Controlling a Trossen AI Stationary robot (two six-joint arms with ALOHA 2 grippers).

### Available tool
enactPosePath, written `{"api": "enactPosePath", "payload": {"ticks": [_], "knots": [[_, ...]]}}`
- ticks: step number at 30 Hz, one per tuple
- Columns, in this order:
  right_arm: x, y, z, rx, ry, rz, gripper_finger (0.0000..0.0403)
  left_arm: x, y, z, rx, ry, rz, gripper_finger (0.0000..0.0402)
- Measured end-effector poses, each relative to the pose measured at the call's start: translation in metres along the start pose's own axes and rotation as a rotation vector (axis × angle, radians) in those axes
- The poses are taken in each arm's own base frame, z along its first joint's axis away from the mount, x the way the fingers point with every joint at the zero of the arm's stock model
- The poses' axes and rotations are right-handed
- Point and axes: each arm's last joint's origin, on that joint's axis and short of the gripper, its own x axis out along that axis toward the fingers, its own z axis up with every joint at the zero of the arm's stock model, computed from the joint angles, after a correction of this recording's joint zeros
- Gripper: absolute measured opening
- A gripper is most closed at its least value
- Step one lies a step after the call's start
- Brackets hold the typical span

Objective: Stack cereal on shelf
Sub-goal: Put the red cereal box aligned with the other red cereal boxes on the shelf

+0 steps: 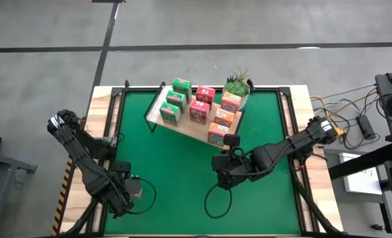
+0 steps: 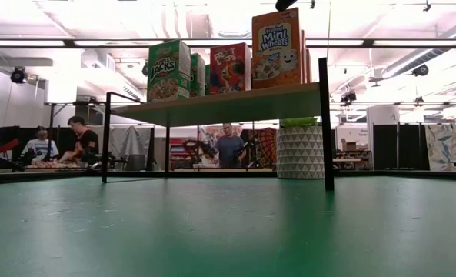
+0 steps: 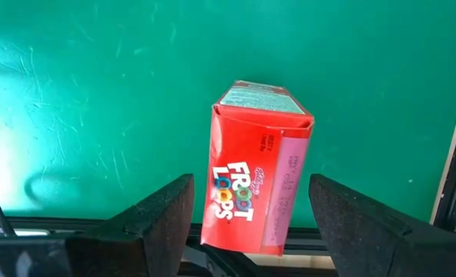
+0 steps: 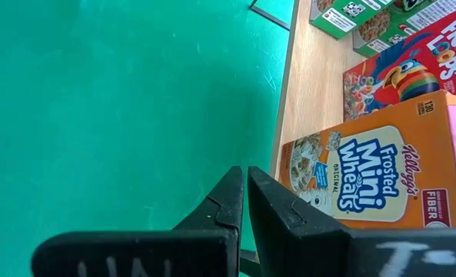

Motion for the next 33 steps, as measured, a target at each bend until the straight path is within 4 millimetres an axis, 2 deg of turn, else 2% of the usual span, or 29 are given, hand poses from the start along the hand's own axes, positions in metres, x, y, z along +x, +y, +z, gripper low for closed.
{"api": "enactPosePath", "payload": {"ticks": [7, 15, 21, 33], "knots": [[0.0, 0.0, 0.0, 0.0, 0.001, 0.001, 0.0012, 0.001, 0.0, 0.0, 0.013, -0.004, 0.003, 0.024], [0.001, 0.001, -0.001, 0.005, 0.006, 0.002, 0.0012, 0.019, 0.001, -0.003, 0.019, 0.007, 0.016, 0.024], [0.001, 0.0, -0.001, 0.006, 0.007, 0.001, 0.0012, 0.02, 0.001, -0.003, 0.034, 0.02, -0.001, 0.0239], [0.001, 0.0, -0.001, 0.014, 0.009, 0.0, 0.0012, 0.02, 0.0, -0.003, 0.029, 0.02, -0.008, 0.0194]]}}
